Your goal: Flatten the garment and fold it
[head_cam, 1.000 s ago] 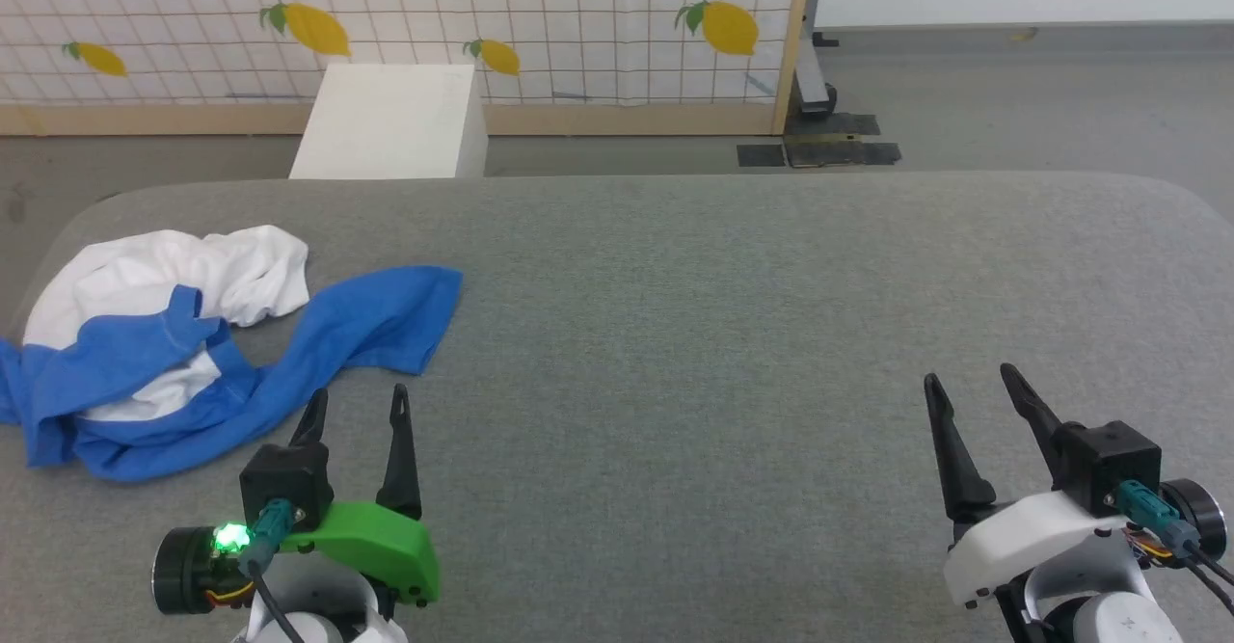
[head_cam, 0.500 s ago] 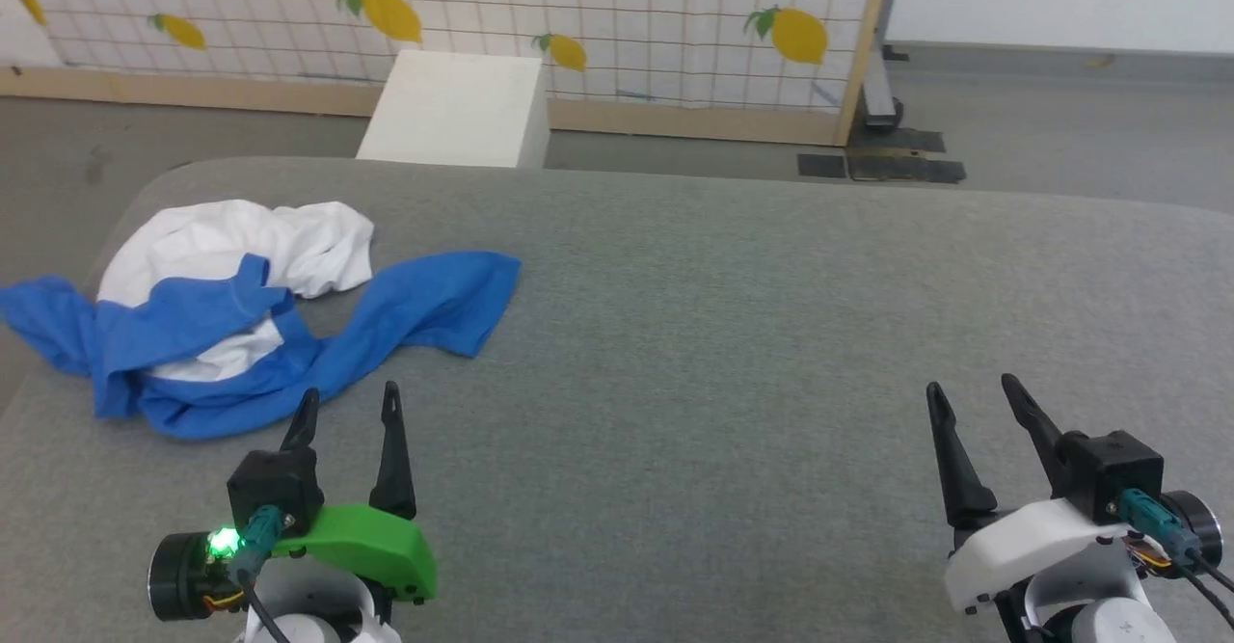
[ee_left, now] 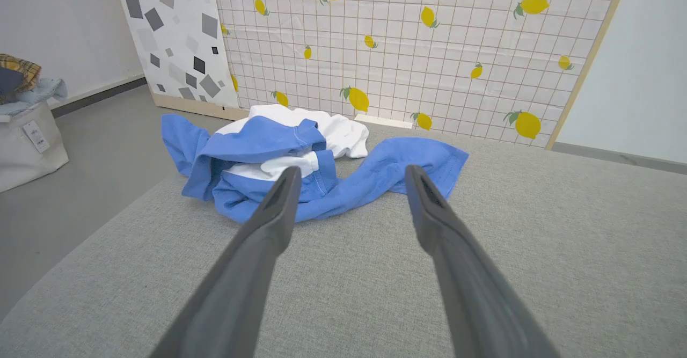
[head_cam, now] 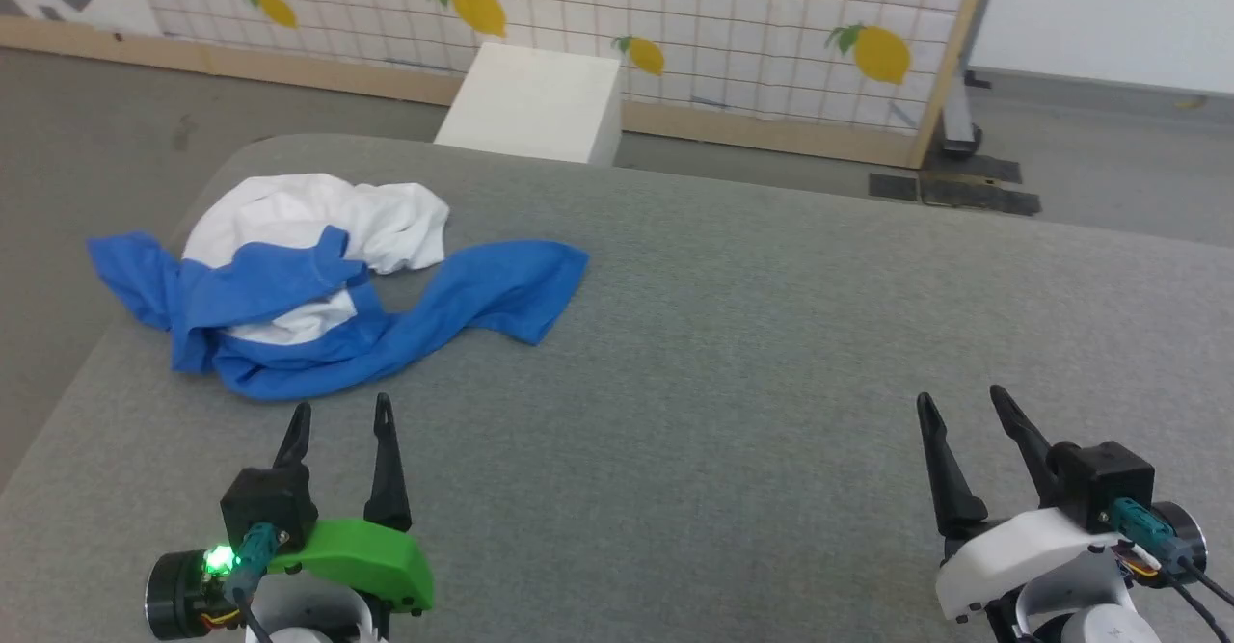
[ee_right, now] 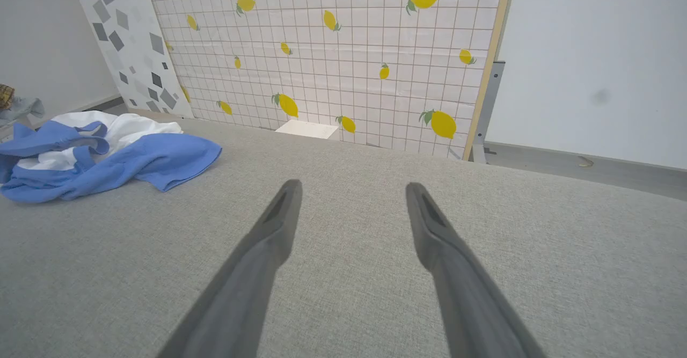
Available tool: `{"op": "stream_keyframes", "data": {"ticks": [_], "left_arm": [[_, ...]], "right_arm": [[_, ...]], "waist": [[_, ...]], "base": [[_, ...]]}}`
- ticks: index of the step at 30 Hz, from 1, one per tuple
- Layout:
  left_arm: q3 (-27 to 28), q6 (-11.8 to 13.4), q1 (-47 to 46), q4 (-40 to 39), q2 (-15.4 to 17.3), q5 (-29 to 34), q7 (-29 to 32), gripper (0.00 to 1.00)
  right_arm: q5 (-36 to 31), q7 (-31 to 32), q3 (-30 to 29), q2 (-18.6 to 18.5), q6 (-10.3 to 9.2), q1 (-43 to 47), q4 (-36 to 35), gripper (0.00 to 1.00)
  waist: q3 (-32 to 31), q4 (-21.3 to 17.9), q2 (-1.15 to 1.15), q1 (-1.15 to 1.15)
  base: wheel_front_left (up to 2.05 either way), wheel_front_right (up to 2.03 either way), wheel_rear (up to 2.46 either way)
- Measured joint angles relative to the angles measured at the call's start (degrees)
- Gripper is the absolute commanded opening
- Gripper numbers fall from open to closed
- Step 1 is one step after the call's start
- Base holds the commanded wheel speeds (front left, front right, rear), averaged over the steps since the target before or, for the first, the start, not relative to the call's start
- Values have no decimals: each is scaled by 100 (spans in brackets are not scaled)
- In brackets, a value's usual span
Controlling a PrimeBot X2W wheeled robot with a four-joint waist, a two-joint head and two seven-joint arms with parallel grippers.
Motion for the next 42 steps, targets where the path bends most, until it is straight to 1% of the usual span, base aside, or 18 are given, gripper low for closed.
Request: {"op": "stream_keyframes", "data": {"ticks": [22,40,42], "left_arm": [[-62,170,115,125,0,-238,-277,100],[-130,254,175,203,-1,-364,-472,100],[-135,297,179,221,-1,-364,-504,100]], "right_arm": [[214,-271,-41,1,0,1,378,100],[314,-474,-87,2,0,0,631,100],[321,-498,-94,2,0,0,662,100]], "waist": [[-26,882,0,0],[-8,1351,0,0],[-5,1405,0,0]], "base": [[0,0,0],[0,0,0],[0,0,0]]}}
